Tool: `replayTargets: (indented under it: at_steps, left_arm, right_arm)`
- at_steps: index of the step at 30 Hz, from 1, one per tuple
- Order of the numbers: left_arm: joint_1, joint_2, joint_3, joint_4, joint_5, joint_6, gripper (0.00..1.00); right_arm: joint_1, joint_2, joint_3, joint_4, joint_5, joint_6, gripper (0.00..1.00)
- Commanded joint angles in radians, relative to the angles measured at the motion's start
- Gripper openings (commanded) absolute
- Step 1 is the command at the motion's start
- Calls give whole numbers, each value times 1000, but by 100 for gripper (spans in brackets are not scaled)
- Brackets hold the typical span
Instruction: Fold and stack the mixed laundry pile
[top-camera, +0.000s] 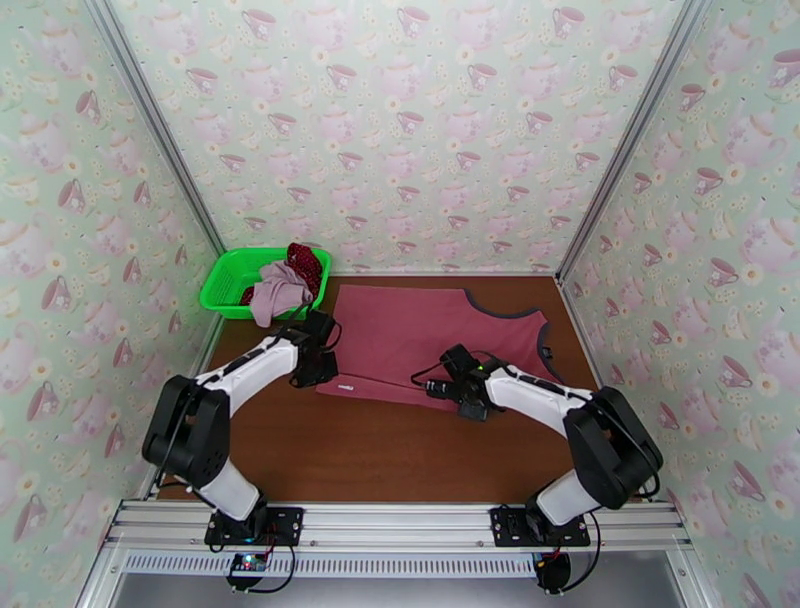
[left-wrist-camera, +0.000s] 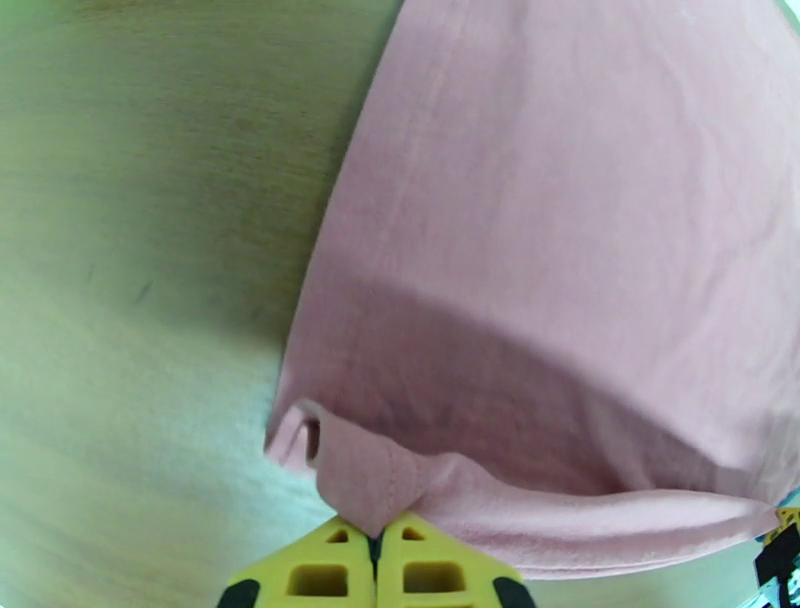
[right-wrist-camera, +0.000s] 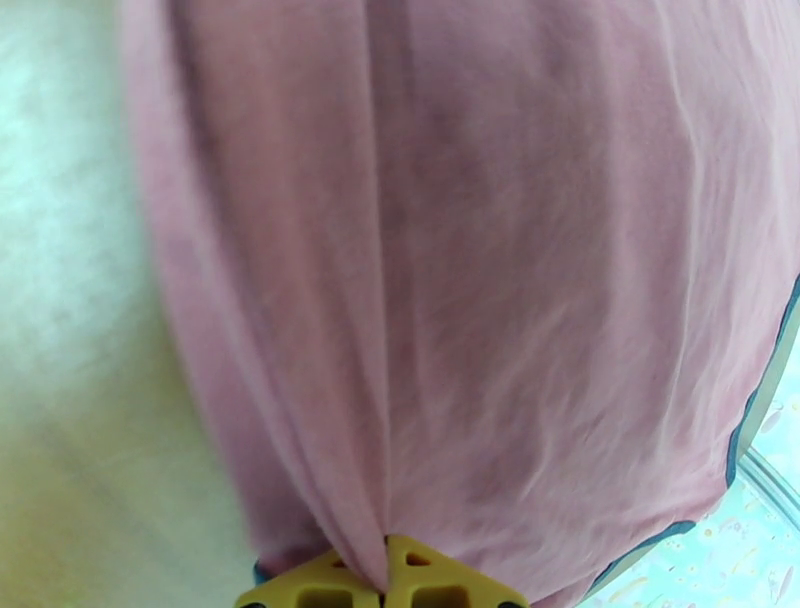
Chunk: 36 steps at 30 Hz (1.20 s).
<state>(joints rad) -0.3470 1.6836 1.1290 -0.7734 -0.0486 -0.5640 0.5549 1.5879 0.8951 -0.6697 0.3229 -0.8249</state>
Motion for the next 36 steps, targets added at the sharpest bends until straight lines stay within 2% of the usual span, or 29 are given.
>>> replayTargets:
  at_steps: [1, 13, 15, 19, 24, 27, 33, 35, 36]
  left_arm:
    - [22, 49, 40, -9, -10, 27, 0]
    - [48, 147, 97, 16, -25, 18, 0]
    - [51, 160, 108, 23, -24, 16, 11]
    - [54, 160, 128, 33, -23, 9, 35]
    - [55, 90, 116, 45, -38, 0, 59]
    - [55, 28, 91, 46, -48, -3, 61]
    - [51, -75, 5, 64, -21, -14, 64]
    - [42, -103, -28, 79, -3, -16, 56]
    - [35, -115, -45, 84, 8, -16, 43]
  right_arm:
    - [-21, 30, 38, 36, 29, -29, 0]
    - [-36, 103, 68, 82, 37, -35, 0]
    - [-39, 110, 73, 90, 42, -24, 0]
    - [-50, 109, 83, 114, 50, 18, 23]
    - [-63, 65, 100, 135, 45, 99, 42]
    - [-70, 30, 99, 162, 37, 175, 47]
    - [-83, 2, 75, 217, 67, 307, 50]
    - [-84, -7, 73, 208, 78, 355, 49]
    - [-84, -23, 73, 188, 75, 390, 48]
